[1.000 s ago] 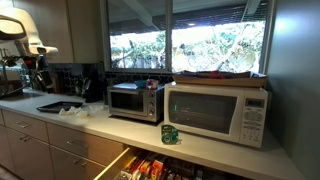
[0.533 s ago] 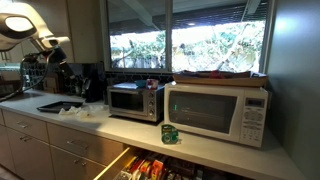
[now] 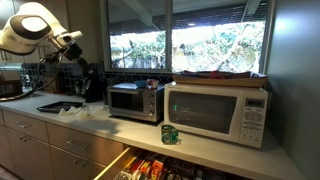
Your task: Pick up the blue mug from the tray and put it on the gray oven
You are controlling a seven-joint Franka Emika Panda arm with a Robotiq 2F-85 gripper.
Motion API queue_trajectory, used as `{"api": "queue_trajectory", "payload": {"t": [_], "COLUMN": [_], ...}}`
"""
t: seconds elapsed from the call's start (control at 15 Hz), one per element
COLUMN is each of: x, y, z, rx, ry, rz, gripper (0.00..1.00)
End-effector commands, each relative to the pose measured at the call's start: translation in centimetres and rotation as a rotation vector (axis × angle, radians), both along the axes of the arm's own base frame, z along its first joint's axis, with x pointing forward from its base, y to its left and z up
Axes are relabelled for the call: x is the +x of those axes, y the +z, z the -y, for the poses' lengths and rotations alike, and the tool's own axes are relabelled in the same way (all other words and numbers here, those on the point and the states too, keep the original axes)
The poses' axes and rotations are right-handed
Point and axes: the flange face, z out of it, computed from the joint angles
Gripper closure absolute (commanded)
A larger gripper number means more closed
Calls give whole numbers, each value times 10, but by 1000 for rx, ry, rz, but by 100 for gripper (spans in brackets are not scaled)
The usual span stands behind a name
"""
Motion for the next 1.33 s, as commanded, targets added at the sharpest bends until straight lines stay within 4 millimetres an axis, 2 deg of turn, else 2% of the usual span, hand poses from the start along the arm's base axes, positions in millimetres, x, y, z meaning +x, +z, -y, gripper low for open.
{"api": "queue_trajectory", "payload": {"t": [0.0, 0.13, 0.27, 0.33, 0.6, 0.67, 0.8, 0.93, 1.0, 1.07, 1.27], "x": [-5, 2, 18, 30, 67, 80, 111, 133, 104, 114, 115], "y": [-7, -13, -19, -22, -26, -27, -24, -16, -20, -21, -21], "z": [1, 25, 66, 101, 198, 220, 252, 267, 255, 262, 260], "rx": [8, 52, 106, 143, 283, 317, 332, 322, 318, 322, 327], "ry": [-66, -194, -291, -340, -522, -563, -576, -574, -553, -556, -551], "rz": [-11, 18, 29, 27, 68, 84, 128, 164, 143, 144, 142], "gripper": [0, 0, 0, 0, 0, 0, 0, 0, 0, 0, 0]}}
